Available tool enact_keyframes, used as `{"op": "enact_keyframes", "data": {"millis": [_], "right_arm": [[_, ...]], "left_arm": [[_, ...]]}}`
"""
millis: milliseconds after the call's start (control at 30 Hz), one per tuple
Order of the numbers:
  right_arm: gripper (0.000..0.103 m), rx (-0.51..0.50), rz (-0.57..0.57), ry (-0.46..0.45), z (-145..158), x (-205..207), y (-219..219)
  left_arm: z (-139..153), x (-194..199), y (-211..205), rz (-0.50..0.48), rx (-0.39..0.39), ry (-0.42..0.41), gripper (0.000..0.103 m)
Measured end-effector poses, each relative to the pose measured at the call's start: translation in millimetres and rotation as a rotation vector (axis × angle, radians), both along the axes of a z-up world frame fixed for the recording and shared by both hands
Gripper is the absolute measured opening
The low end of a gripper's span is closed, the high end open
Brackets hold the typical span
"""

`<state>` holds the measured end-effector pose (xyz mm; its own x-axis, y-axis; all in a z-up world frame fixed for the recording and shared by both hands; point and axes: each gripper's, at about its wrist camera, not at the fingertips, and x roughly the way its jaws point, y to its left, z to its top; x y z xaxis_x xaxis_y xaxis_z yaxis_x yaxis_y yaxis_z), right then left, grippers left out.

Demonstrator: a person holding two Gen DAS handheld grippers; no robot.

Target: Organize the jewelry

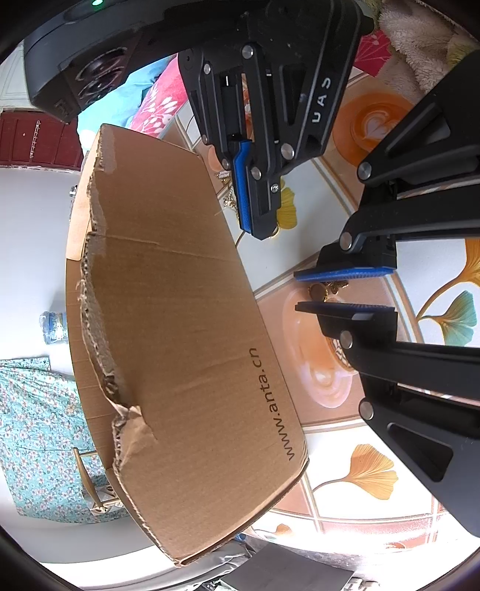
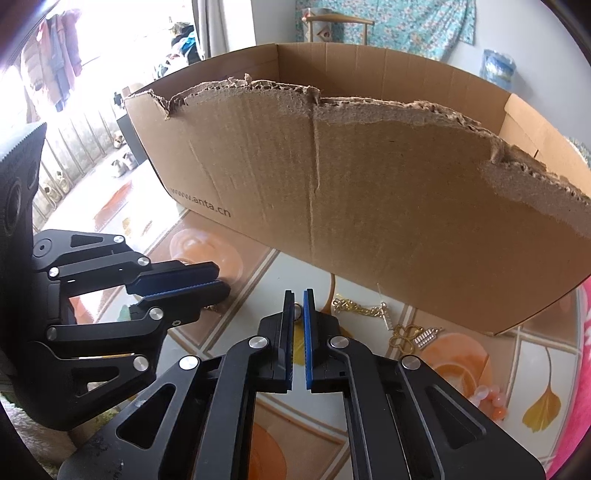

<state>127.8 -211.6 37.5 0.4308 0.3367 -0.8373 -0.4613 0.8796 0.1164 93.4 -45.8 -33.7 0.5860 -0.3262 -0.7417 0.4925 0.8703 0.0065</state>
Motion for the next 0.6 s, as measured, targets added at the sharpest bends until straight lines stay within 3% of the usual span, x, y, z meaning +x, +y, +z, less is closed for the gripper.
{"op": "enact_keyframes", "data": {"millis": [67,200,600], "right_arm": [[0.005,0.020,0.004,0.012,2.6,-0.3,-1.6],[0.017,0.019,0.012,0.014,5.4,-1.4,-1.8],[0.017,-0.056,0.041,-0.001,1.1,-5.4,7.9]], "left_arm": [[0.2,0.6,-0.8,0.001,0.001,0.000,0.010],[0.3,0.5,-0.6,0.001,0.000,0.000,0.010],[0.2,0.4,-0.5,0.000,-0.001,0.000,0.011]]}}
